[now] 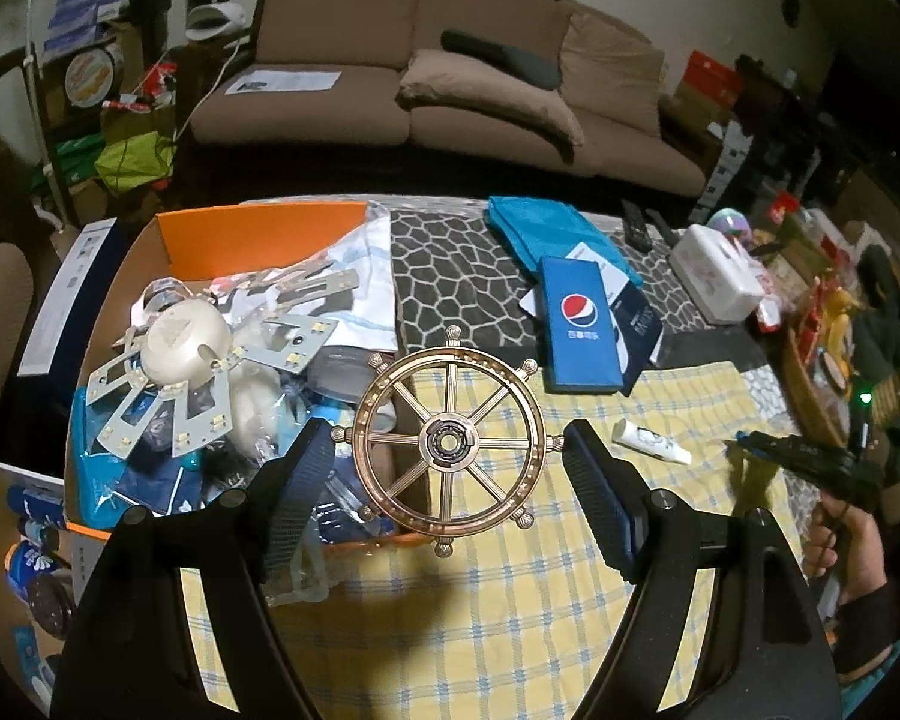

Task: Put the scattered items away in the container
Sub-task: 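Carry the wheel and blue cube with both tools over the orange box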

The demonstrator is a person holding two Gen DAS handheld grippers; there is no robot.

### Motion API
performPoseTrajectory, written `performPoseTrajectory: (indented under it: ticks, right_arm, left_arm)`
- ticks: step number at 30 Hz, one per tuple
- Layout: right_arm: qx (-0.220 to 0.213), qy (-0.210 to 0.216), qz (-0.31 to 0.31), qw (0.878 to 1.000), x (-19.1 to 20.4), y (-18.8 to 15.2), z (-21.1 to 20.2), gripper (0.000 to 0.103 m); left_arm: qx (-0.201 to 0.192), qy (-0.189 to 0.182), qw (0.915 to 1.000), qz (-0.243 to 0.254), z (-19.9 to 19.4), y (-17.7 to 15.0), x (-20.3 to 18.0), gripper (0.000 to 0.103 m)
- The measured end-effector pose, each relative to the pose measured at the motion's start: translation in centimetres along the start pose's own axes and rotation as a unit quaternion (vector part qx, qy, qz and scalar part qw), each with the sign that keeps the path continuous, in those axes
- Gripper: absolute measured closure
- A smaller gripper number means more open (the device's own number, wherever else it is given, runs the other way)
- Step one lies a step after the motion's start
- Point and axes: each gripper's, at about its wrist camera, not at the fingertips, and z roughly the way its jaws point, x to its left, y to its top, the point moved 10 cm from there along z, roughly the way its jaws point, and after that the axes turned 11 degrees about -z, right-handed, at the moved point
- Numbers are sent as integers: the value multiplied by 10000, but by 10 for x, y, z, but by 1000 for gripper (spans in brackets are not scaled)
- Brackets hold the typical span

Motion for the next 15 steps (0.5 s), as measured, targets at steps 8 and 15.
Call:
performPoseTrajectory:
  ticks: [8,15]
  right_arm:
    - [-284,-8,-378,9989,28,4,-11,79]
    - [-515,346,-905,9940,103,11,-27,79]
  left_arm:
    - [-16,107,9999,-25,3,1,6,27]
    - [-61,100,9998,-164,-1,11,17,27]
